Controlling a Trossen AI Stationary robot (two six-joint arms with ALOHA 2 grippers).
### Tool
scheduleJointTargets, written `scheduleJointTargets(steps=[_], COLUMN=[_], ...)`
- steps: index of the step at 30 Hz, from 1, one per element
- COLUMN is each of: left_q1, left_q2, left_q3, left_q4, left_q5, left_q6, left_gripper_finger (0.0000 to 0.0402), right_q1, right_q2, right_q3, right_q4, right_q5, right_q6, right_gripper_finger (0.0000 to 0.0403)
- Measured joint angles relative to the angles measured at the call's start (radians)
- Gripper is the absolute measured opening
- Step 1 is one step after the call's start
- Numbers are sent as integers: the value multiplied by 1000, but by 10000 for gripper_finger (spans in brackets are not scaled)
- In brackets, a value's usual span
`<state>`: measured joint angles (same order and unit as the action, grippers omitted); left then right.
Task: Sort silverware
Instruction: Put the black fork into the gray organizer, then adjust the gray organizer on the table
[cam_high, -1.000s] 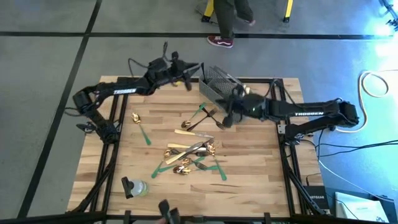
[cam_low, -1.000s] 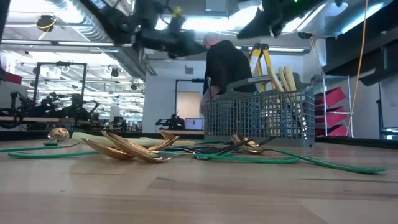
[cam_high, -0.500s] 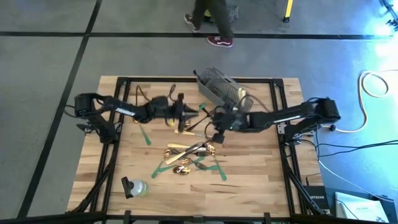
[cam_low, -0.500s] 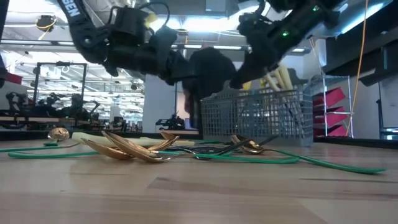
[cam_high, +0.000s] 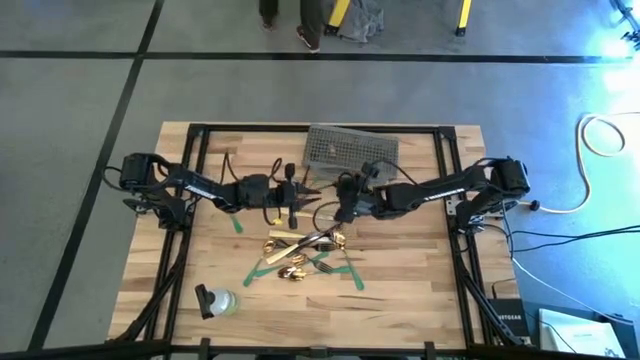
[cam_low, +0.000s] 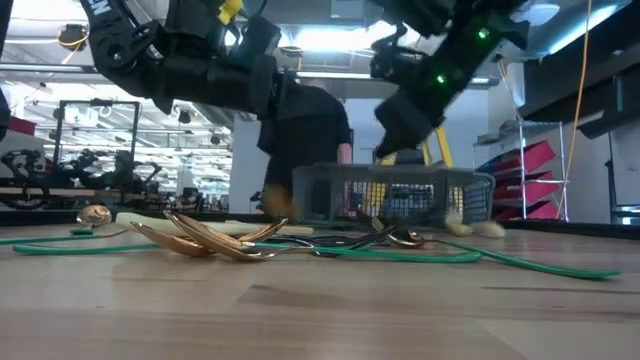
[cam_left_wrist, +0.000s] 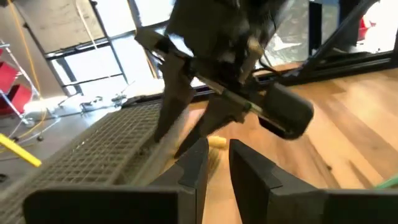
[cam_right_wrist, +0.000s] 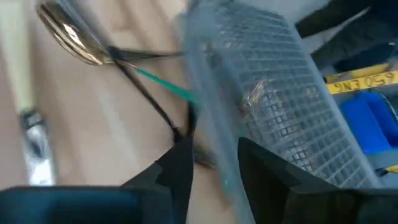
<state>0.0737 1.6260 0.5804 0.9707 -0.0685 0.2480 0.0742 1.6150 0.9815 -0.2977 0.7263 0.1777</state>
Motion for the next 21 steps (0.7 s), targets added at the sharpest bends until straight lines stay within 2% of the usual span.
scheduleJointTargets(steps=[13, 21], left_q1=[14, 13], left_q2=[0, 0], left_q3=[0, 0], left_q4=[-10, -54], left_q5=[2, -2], left_q6=[-4, -16], left_gripper_finger=[49, 49], right_q1=[6, 34], right_q2=[-13, -14], right_q3=[37, 37], right_q4=[-52, -73], right_q5=[2, 64], right_q6=[-28, -78], right_gripper_finger=[111, 111])
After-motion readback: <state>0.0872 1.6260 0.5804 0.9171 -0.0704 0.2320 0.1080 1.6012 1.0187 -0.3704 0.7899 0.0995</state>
